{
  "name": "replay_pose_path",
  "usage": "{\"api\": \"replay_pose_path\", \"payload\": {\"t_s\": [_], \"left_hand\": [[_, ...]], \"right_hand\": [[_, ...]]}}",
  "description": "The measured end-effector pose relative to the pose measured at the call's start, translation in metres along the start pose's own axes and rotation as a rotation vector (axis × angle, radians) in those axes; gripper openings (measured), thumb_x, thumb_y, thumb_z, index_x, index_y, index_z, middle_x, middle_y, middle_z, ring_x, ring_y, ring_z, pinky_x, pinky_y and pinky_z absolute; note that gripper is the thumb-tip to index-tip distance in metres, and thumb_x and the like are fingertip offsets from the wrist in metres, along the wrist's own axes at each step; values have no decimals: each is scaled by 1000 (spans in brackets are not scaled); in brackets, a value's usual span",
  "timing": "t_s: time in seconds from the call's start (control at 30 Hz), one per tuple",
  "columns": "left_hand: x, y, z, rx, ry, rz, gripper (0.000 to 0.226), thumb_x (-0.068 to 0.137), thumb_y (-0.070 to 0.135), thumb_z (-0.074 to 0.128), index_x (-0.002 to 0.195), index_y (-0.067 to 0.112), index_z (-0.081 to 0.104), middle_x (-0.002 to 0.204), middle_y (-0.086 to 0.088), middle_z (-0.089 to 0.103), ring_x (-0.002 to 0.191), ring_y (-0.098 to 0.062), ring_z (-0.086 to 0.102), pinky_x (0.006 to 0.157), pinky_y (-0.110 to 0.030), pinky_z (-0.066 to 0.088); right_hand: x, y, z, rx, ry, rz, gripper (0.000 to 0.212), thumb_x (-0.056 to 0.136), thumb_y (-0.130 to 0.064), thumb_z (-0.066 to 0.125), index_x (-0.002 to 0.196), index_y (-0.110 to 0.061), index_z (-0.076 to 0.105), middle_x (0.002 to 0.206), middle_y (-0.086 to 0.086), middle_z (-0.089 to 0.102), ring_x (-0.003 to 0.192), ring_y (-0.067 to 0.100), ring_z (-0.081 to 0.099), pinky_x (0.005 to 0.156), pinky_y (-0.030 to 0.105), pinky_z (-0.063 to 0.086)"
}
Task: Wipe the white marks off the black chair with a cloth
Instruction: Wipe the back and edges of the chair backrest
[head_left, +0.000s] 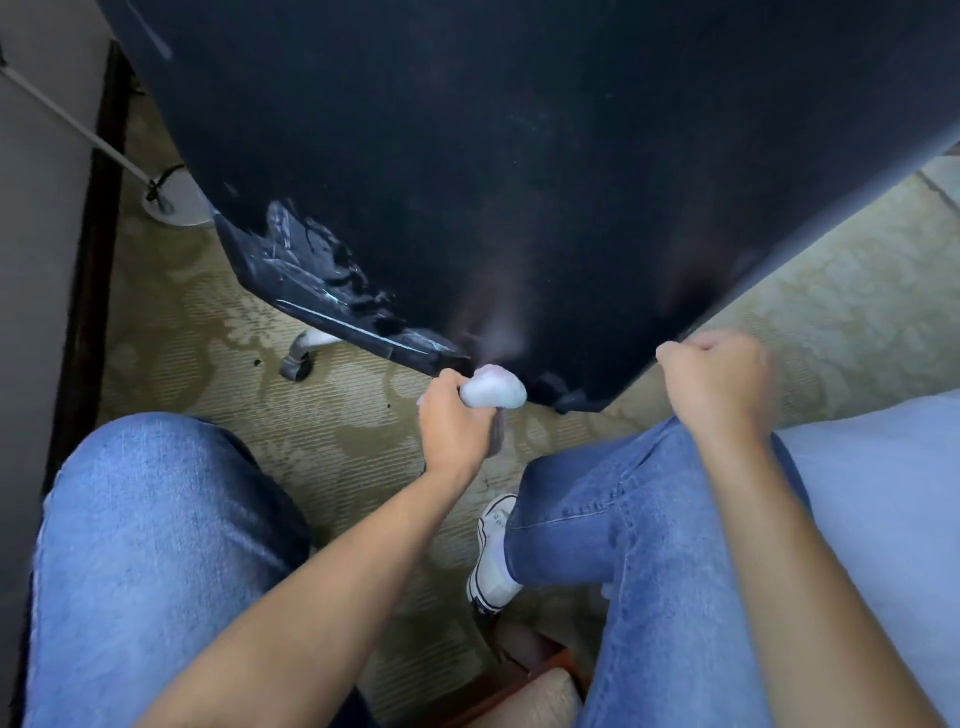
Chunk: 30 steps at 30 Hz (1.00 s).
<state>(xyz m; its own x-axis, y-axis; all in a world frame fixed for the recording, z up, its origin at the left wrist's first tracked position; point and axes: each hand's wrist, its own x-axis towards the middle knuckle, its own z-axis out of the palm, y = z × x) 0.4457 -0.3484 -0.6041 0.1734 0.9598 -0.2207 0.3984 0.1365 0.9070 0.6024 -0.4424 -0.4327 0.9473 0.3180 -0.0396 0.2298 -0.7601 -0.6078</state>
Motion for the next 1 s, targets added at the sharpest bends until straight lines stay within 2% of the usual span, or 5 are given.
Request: {"api": "replay_pose_path", "payload": {"t_s": [0.1,0.27,0.43,0.6,1.0], "left_hand": [[-5,2,5,190,5,182,17,89,23,65,86,18,49,92,3,59,82,-25,57,67,-39,44],[-13,16,19,619,-3,804,37,75,21,82,107,18,63,97,-1,56,84,-26,58,45,-32,31],[-7,15,33,789,-22,1479,39,82,9,65,120,19,64,96,-8,48,87,-28,47,52,-36,42],[18,24,35,1060,-307,1951,21,81,6,62,87,23,72,103,-6,65,96,-28,53,60,-36,48],[36,7,-50,891,-36,1144,38,69,0,80,95,12,55,92,-12,54,84,-33,54,41,-35,35]], "right_hand": [[20,3,1,194,-294,-69,83,70,-9,87,141,-15,45,129,-1,63,121,23,61,93,34,48],[21,22,27,362,-306,-235,55,69,-7,90,110,-28,59,105,-12,71,95,-7,67,85,18,53],[0,18,45,262,-241,-202,71,69,-33,90,124,-13,49,110,-1,69,102,23,67,81,32,52],[-22,5,44,116,-237,-262,72,79,-43,86,126,-9,42,103,7,66,97,34,65,75,37,50],[-18,3,47,241,-209,-195,59,75,-32,89,117,-14,51,101,-2,67,94,24,61,78,34,49]]}}
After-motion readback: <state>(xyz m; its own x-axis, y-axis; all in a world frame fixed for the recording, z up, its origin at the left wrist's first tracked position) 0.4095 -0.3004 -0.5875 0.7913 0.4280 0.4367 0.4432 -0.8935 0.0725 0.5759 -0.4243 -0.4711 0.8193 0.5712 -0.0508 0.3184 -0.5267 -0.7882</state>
